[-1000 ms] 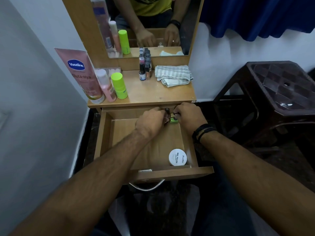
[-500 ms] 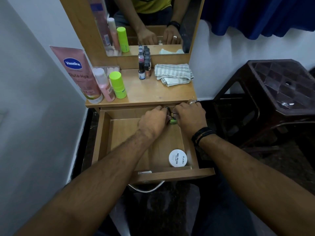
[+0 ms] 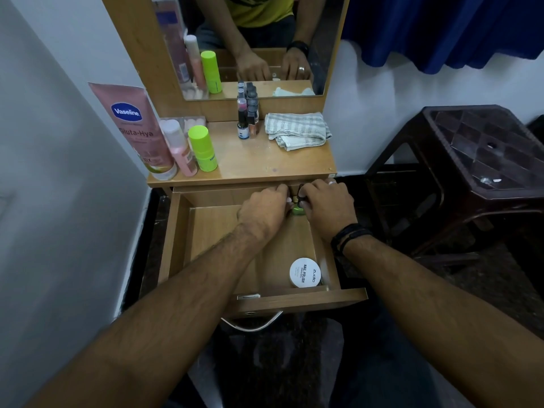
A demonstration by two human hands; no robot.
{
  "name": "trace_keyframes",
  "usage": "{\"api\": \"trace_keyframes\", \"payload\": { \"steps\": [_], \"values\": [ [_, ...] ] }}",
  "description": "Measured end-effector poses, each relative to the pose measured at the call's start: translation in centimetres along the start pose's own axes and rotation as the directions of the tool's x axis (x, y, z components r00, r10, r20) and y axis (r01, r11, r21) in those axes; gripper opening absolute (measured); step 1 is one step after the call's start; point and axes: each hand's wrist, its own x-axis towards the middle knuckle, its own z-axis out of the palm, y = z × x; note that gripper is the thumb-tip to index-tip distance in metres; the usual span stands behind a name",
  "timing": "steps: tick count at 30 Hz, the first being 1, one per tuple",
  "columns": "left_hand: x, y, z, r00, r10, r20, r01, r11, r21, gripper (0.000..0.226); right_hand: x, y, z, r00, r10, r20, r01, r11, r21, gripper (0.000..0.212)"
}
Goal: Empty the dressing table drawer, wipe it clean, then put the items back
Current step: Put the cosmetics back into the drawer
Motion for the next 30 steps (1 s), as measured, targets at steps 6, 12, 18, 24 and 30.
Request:
{"api": "trace_keyframes", "payload": {
  "steps": [6,12,18,24,30],
  "values": [
    [-0.5,-0.4,-1.1,1.0,0.02,-0.016,-0.021,1.0,-0.014,0.029,-0.6,0.1,-0.9,0.998,0.005,-0.06,-0.002,0.999,0.047,0.021],
    [-0.3,-1.0,-4.6,0.973,0.115,-0.198,-0.122,0.992,-0.02,0.029,1.1,-0.9,-3.4,0.985,-0.018,-0.174,0.038,0.993,0.114,0.019],
    [2.2,-2.1,-10.7,0.904,0.17,-0.392,-0.156,0.986,0.066,0.023,5.6,-3.1,-7.2,0.965,0.029,-0.26,0.04,0.966,0.254,0.023],
    [5.1,-2.4,-15.4,0.918,0.129,-0.375,-0.03,0.966,0.258,0.019,10.0,-4.4,-8.8,0.98,0.052,-0.191,0.009,0.952,0.305,0.029],
    [7.1,-3.3,-15.8,0.966,0.035,-0.257,0.058,0.936,0.347,0.023,12.2,-5.3,-8.3,0.998,0.016,-0.059,0.0,0.963,0.271,0.038]
  ]
}}
